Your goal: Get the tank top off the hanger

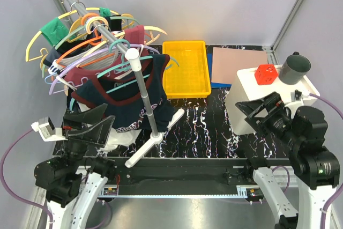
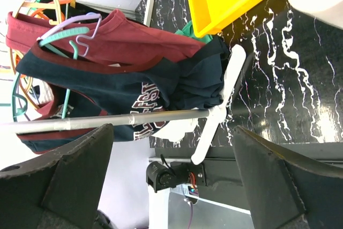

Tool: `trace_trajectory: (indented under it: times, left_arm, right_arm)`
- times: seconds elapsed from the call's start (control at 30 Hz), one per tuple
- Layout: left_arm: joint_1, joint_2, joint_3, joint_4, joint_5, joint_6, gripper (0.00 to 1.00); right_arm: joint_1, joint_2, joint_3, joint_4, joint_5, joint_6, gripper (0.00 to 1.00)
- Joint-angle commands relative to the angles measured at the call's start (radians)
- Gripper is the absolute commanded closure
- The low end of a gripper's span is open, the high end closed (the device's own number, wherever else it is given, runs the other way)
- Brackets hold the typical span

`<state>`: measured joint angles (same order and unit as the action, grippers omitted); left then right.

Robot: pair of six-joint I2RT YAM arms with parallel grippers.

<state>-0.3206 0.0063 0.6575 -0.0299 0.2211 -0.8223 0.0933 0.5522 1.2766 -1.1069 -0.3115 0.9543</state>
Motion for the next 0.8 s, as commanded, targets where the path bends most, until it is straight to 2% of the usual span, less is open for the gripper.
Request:
trace_trajectory:
  times: [0.0, 0.17, 0.3, 0.37, 0.5, 0.67, 0.77]
  left_arm:
    - [0.003, 0.029, 0.105, -0.263, -0.106, 0.022, 0.01]
    - [0.005, 0.145, 0.241, -0.48, -0.202, -0.046, 0.01]
    - [0.005, 0.227, 0.344, -0.652, -0.281, -0.115, 0.01]
    - [0.003, 0.25, 0.413, -0.73, -0.27, -0.112, 0.01]
    - [0.003, 0.297, 0.508, -0.732, -0.163, 0.037, 0.01]
    - [0.0, 0.273, 0.534, -0.722, -0.248, 0.041, 0.01]
    - [-0.008, 0.288, 0.536, -0.714, -0.227, 0.052, 0.01]
  right_arm:
    - [-0.004, 0.106, 0.079, 0.044, -0.011, -0.067, 0.0]
    - [-0.003, 0.198, 0.121, 0.296, -0.204, -0.147, 0.0]
    - [-0.001, 0.285, 0.107, 0.455, -0.271, -0.155, 0.0]
    - [0.003, 0.336, 0.127, 0.498, -0.316, -0.172, 0.0]
    - [0.114, 0.477, 0.26, 0.504, -0.261, -0.303, 0.0]
    - [0.359, 0.62, 0.424, 0.484, -0.12, -0.451, 0.0]
    - [0.463, 0.702, 0.524, 0.467, -0.06, -0.582, 0.0]
